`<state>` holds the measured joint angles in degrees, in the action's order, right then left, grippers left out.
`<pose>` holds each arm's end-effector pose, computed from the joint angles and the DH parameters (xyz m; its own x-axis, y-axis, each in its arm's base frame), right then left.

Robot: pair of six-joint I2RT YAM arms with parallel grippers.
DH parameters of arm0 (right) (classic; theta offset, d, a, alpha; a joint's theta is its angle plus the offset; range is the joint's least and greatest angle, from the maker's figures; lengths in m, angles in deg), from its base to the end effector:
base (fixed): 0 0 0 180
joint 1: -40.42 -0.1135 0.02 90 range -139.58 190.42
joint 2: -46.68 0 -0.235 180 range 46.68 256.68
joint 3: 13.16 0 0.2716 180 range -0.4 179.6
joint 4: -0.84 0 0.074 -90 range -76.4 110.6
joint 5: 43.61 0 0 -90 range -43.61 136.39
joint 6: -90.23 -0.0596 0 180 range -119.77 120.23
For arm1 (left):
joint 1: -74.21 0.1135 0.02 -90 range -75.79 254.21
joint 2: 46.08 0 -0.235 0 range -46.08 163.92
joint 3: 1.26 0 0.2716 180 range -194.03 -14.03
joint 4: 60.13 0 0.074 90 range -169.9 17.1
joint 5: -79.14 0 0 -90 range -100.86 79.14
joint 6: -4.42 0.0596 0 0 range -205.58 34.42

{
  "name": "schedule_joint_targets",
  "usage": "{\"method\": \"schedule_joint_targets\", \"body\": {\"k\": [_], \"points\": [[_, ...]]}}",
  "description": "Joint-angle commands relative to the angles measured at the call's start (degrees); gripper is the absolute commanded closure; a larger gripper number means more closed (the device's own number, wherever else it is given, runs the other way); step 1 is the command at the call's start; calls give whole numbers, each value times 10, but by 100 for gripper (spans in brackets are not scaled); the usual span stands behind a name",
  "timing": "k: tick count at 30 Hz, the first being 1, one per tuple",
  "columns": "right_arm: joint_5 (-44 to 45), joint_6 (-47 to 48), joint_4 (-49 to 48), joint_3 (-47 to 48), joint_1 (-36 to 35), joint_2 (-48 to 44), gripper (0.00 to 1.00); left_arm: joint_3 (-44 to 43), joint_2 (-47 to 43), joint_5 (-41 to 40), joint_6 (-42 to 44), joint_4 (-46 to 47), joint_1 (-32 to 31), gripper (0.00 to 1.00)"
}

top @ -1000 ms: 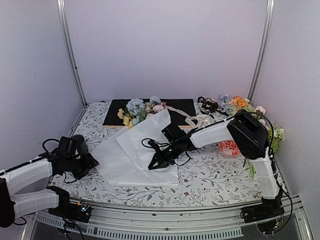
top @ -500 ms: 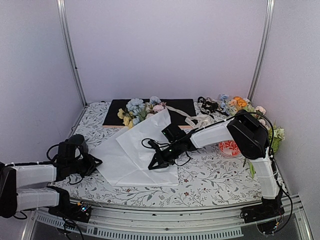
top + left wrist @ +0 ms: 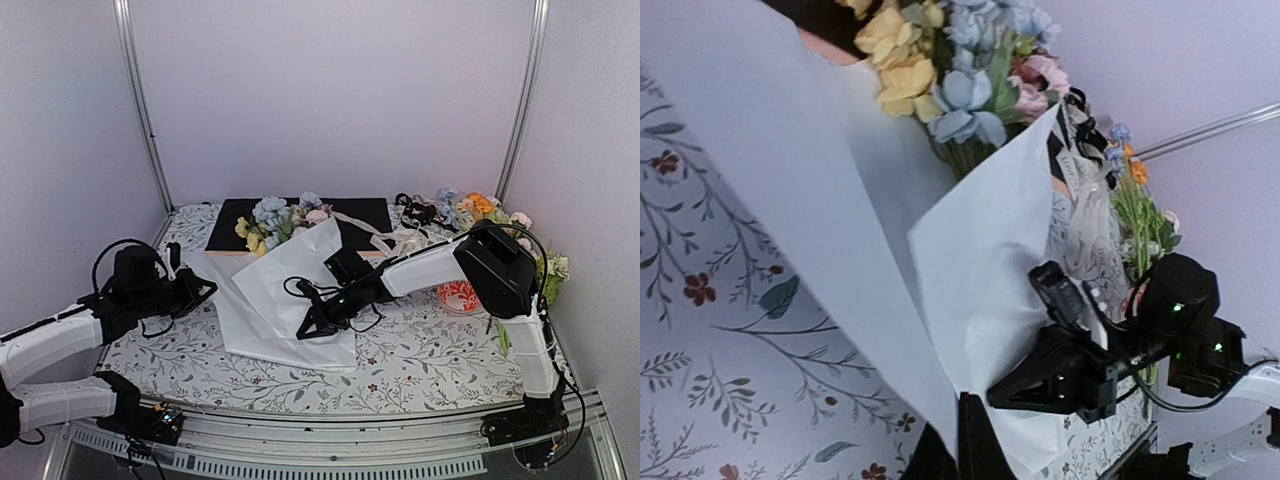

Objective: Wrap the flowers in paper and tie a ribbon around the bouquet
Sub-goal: Pick up the two-thirds-folded wrapping paper from the center of the board, then fold the 2/3-folded wrapping paper at the center of the board.

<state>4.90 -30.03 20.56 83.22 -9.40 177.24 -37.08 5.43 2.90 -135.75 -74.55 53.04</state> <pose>0.2714 0.3826 0.0436 -0.8656 -0.4399 -0.2392 -0.4492 0.4709 0.7593 0.2274 -0.1033 0.1578 -0.7164 -0.5225 -0.4624 -0.0117 0.6717 -0.7408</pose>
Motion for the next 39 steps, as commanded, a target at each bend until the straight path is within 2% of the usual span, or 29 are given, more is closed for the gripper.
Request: {"method": "schedule_joint_targets", "body": {"k": [1, 8, 14, 18, 29, 33, 39], "points": [[15, -15, 22, -28, 0, 30, 100, -84, 77, -7, 39, -10, -57, 100], [-10, -47, -18, -37, 0, 35, 100, -227, 232, 21, 76, 49, -129, 100], [-19, -75, -59, -54, 1, 24, 100, -337, 382, 69, 88, 119, -146, 100], [-21, -97, -91, -67, 2, 7, 100, -393, 481, 106, 89, 130, -147, 100], [3, -236, -285, -181, 16, -88, 100, -371, 582, 63, 68, 161, -134, 100], [25, -244, -285, -198, 17, -124, 100, -386, 633, 57, 84, 137, -138, 100], [70, -223, -228, -277, 37, -226, 100, -373, 646, 40, 95, 129, -139, 100]]}}
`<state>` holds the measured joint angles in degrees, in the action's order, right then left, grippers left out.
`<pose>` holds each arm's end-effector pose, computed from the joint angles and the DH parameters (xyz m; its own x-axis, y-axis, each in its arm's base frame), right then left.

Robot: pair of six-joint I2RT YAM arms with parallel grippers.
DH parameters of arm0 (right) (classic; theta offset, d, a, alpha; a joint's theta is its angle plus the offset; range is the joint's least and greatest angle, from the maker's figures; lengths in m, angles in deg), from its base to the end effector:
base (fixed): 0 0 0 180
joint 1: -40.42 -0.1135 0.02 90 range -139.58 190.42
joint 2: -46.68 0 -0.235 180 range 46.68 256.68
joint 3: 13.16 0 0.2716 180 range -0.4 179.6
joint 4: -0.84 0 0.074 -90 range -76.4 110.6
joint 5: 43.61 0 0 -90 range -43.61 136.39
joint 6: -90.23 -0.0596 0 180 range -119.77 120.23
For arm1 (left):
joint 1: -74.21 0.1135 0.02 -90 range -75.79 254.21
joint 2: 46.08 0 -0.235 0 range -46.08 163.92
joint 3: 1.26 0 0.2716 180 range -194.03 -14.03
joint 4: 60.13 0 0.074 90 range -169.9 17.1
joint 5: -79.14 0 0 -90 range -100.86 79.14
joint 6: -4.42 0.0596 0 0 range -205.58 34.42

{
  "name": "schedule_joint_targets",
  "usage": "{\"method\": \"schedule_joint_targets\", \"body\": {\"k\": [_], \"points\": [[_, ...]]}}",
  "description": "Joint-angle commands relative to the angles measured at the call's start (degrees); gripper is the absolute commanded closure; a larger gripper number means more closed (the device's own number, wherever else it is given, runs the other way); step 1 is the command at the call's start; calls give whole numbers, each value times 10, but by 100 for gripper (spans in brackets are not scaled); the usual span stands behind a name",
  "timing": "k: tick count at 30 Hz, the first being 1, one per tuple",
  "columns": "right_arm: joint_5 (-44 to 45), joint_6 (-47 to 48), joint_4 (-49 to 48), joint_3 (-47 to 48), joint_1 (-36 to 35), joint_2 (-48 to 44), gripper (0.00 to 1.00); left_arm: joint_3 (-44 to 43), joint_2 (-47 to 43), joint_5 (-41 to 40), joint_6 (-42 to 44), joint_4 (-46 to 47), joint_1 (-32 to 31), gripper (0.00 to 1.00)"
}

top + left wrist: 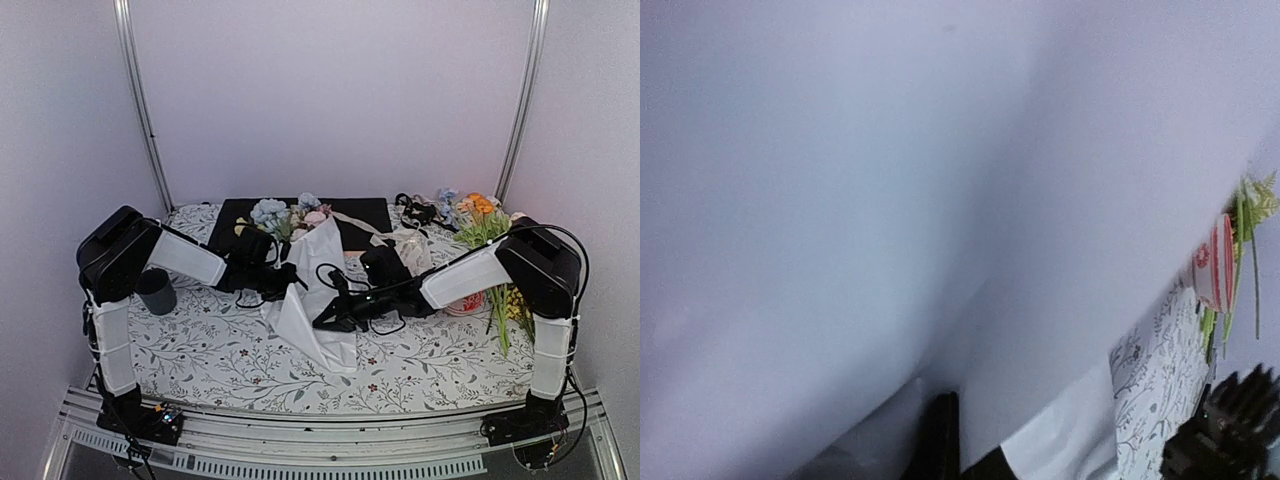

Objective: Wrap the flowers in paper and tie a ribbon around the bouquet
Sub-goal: Fold the 2/3-folded wrapping paper at the center of the board.

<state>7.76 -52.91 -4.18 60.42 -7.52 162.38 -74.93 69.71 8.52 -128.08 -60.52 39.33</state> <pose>0.2534 0.3364 0.0704 -0.9733 -0.1457 -0.1771 -0.2247 0.4505 0.8640 0.3330 -0.2562 0.0549 -0.9087 -0.1434 -0.3920 0.1712 0.7285 -0.6633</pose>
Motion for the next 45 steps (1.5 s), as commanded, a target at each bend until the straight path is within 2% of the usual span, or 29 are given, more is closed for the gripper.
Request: {"method": "schedule_joint_targets", "body": {"k": [1, 5, 9, 14, 18, 22, 33, 39, 45], "points": [[45, 7, 24, -71, 24, -89, 100, 4, 2, -15, 19, -12, -3, 100], [40, 6, 30, -127, 37, -99, 100, -13, -6, -21, 33, -24, -15, 100], [-11, 28, 49, -107, 37, -34, 100, -48, -20, -24, 47, -55, -35, 100], [0, 44, 57, -105, 45, 15, 100, -75, -68, -39, 52, -75, -62, 100], [-3, 54, 59, -105, 47, 42, 100, -119, -72, -37, 57, -98, -89, 100], [-8, 54, 45, -108, 47, 41, 100, -163, -43, -6, 58, -94, -115, 100], [-14, 38, -6, -118, 41, 25, 100, -190, 108, -2, 24, -90, -102, 100], [10, 18, -26, -140, 36, -35, 100, -196, 157, -12, 25, -91, -102, 100], [96, -2, 21, -188, 41, -162, 99, -188, 168, -21, 31, -96, -101, 100]]}}
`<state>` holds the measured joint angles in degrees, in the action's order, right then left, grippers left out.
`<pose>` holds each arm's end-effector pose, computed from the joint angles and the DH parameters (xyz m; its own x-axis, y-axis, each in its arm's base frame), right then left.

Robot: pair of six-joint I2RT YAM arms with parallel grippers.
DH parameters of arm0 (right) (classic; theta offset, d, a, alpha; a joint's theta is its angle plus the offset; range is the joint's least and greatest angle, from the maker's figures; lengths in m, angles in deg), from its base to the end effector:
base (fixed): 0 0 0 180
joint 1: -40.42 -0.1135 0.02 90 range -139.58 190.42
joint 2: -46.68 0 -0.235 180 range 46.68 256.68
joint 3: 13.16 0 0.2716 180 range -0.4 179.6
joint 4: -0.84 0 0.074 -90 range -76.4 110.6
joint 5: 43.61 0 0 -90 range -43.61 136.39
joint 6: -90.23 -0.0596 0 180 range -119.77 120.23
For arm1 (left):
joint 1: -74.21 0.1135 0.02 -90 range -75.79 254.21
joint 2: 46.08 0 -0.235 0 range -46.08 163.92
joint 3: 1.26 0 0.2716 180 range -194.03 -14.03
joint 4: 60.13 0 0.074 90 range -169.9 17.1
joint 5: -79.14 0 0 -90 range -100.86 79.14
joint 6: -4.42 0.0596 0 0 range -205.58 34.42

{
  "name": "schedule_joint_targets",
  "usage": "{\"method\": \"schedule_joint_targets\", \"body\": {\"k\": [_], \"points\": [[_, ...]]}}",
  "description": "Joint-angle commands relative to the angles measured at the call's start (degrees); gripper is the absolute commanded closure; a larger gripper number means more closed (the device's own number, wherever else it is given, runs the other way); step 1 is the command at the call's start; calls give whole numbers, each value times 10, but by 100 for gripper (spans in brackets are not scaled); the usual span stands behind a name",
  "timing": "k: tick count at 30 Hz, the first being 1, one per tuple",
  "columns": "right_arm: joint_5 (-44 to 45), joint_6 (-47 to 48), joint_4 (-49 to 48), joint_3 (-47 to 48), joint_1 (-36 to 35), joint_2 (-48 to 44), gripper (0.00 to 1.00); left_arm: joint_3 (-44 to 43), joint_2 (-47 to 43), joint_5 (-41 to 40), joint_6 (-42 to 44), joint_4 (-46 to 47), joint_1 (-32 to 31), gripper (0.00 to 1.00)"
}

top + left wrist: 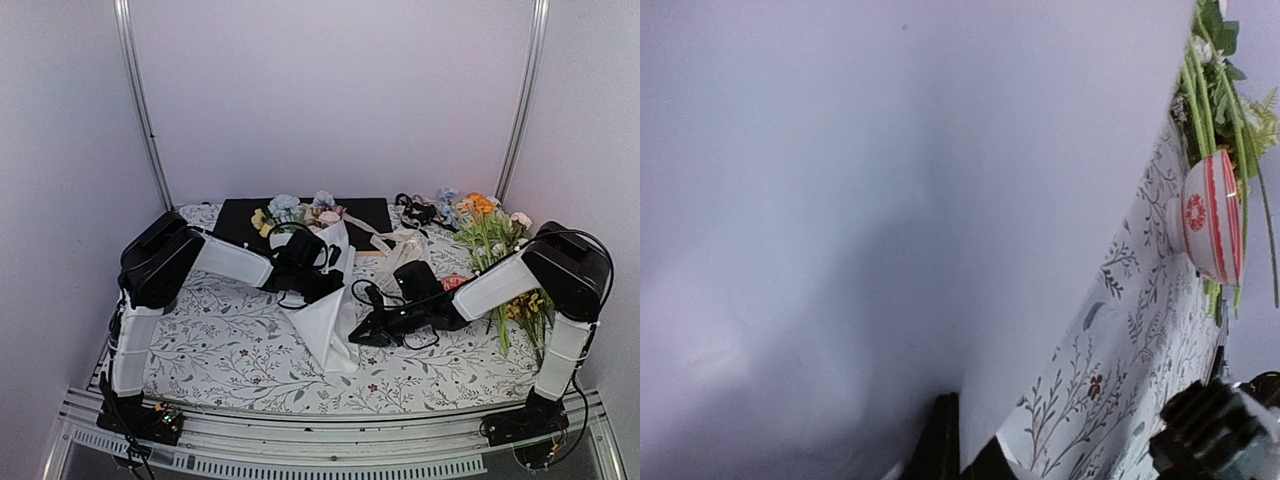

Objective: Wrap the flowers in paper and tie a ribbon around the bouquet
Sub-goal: Fold the 2/3-folded wrapping paper at the center of the board.

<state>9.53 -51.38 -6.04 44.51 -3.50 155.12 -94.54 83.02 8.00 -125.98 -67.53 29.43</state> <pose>0.2300 0.2712 0.0417 -0.9892 -0.0820 -0.1216 -0.1466 0.5486 0.8231 0.3296 -0.3542 0.0476 -0.9106 0.0395 -0.4115 0.3199 0.6978 -0.6409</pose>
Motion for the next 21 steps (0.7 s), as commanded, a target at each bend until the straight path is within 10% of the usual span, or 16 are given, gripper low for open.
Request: {"method": "schedule_joint_targets", "body": {"k": [1, 5, 11, 21], "points": [[96, -17, 55, -37, 4, -114, 97, 9, 34, -16, 10, -26, -2, 100], [166, 13, 125, -38, 6, -202, 85, 8, 33, -19, 14, -26, -2, 100], [130, 69, 140, 57, 3, -159, 39, 9, 30, -21, 19, -29, -1, 100], [86, 64, 145, 157, -22, -53, 46, 19, 23, -22, 22, -27, 5, 100]]}}
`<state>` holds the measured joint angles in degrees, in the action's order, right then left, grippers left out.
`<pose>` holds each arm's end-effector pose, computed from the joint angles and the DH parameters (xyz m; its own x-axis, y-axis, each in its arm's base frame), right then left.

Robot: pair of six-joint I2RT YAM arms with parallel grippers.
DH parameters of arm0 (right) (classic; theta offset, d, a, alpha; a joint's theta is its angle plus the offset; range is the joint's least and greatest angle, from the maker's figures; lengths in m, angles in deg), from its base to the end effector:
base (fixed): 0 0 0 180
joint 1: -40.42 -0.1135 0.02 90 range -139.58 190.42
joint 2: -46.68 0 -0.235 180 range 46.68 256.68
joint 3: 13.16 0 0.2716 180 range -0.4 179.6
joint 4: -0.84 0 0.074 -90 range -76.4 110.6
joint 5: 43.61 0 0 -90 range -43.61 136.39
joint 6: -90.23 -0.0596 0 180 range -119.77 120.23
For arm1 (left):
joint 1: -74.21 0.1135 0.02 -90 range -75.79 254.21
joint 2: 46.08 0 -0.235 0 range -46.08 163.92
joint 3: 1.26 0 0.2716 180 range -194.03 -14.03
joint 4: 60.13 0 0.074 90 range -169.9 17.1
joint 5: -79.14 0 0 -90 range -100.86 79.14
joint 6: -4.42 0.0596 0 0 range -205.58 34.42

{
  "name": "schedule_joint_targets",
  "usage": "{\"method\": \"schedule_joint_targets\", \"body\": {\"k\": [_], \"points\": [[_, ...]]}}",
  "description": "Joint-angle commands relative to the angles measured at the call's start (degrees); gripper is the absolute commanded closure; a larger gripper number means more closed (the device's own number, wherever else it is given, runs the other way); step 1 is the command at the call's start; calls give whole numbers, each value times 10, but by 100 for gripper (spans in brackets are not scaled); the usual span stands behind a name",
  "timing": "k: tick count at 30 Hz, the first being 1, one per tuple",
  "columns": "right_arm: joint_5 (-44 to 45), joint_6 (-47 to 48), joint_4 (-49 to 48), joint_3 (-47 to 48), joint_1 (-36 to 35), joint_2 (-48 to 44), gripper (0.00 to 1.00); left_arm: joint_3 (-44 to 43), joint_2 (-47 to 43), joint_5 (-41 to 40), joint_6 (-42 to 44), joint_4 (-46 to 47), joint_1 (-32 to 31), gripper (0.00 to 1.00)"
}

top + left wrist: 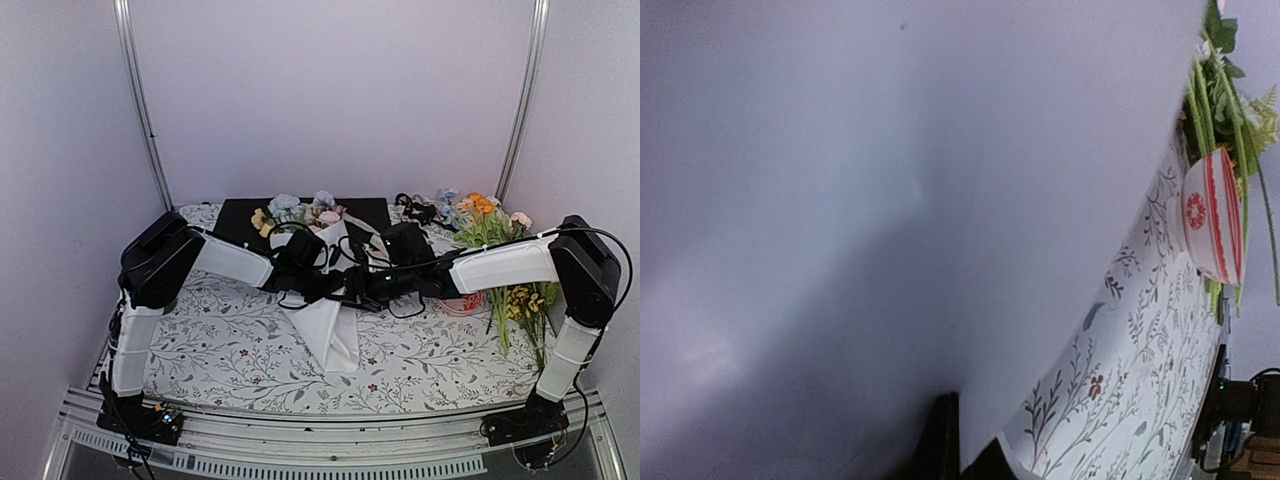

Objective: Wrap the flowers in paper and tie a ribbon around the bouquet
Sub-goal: Fold the 2/3-folded wrapping paper at the center of the board.

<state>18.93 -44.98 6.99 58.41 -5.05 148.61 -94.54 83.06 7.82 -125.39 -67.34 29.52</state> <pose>0.2644 0.3079 0.1307 -0.9273 -0.0447 -0.3715 -0.3327 0.5533 0.7637 0.3305 -0.3538 0.0476 -0.9060 0.0431 -0.4211 0.3287 0.6984 -0.6357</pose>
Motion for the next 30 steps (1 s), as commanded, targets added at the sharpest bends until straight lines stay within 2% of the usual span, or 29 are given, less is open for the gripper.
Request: {"method": "schedule_joint_targets", "body": {"k": [1, 4, 6, 14, 25, 26, 27, 30], "points": [[-8, -2, 12, 15, -7, 13, 54, 20, 22, -21, 17, -28, 5, 100], [-7, -12, 8, -4, -7, 3, 87, 20, 23, -22, 18, -27, 8, 100], [-7, -17, 9, -27, -7, -8, 99, 21, 23, -26, 20, -27, 12, 100], [-42, -71, -23, -149, -7, -31, 100, -6, 20, -61, 58, -43, 33, 100], [-82, -72, -44, -161, -3, 37, 100, -35, 3, -70, 91, -47, 37, 100], [-80, -71, -46, -160, -3, 40, 100, -40, 1, -68, 96, -48, 39, 96], [-77, -72, -47, -160, -2, 44, 100, -46, -3, -67, 102, -50, 39, 85], [-78, -73, -52, -162, -3, 57, 100, -61, -22, -66, 129, -57, 42, 63]]}}
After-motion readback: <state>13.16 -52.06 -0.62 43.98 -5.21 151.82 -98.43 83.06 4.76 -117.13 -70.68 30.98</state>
